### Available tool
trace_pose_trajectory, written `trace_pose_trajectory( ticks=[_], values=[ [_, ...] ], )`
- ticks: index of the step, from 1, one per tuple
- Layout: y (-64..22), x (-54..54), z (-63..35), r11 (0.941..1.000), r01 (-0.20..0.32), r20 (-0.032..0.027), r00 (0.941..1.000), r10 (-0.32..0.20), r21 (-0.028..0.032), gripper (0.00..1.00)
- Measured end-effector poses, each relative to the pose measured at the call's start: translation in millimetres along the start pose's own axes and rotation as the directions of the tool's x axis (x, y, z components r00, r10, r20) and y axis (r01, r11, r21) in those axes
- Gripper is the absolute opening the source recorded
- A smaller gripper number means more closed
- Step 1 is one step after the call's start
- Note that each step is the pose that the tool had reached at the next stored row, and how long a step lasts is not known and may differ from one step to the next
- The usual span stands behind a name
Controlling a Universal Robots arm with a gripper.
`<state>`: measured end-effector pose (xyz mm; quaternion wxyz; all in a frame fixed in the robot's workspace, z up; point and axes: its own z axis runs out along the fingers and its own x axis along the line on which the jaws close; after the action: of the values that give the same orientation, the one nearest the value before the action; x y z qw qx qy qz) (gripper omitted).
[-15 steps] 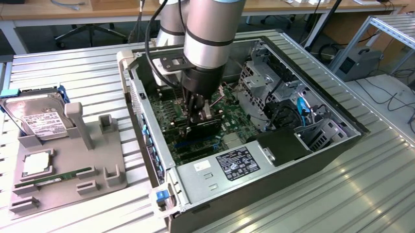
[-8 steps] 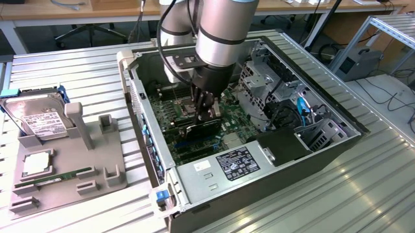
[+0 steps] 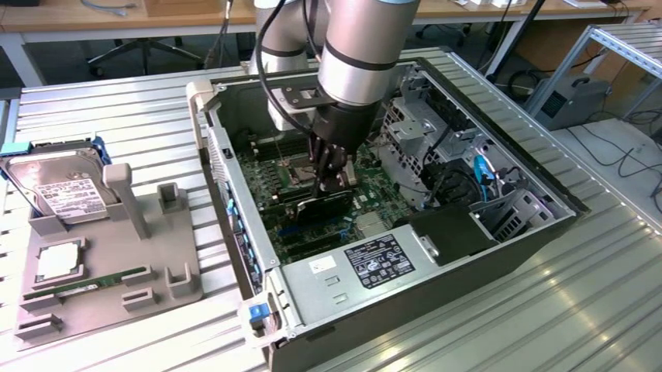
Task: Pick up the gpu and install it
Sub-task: 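Insert the gpu into the slot, then press down on the gpu until it lock into place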
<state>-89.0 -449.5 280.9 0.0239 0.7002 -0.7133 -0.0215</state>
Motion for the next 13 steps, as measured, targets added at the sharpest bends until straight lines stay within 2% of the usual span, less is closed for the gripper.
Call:
trace_pose_trajectory(
  ticks=[7,13],
  values=[
    [0.7,0.0,0.1,1.0000,0.000,0.0000,1.0000,0.000,0.0000,0.11],
    [25.2,0.4,2.4,1.0000,0.000,0.0002,1.0000,0.000,0.0004,0.11]
  ],
)
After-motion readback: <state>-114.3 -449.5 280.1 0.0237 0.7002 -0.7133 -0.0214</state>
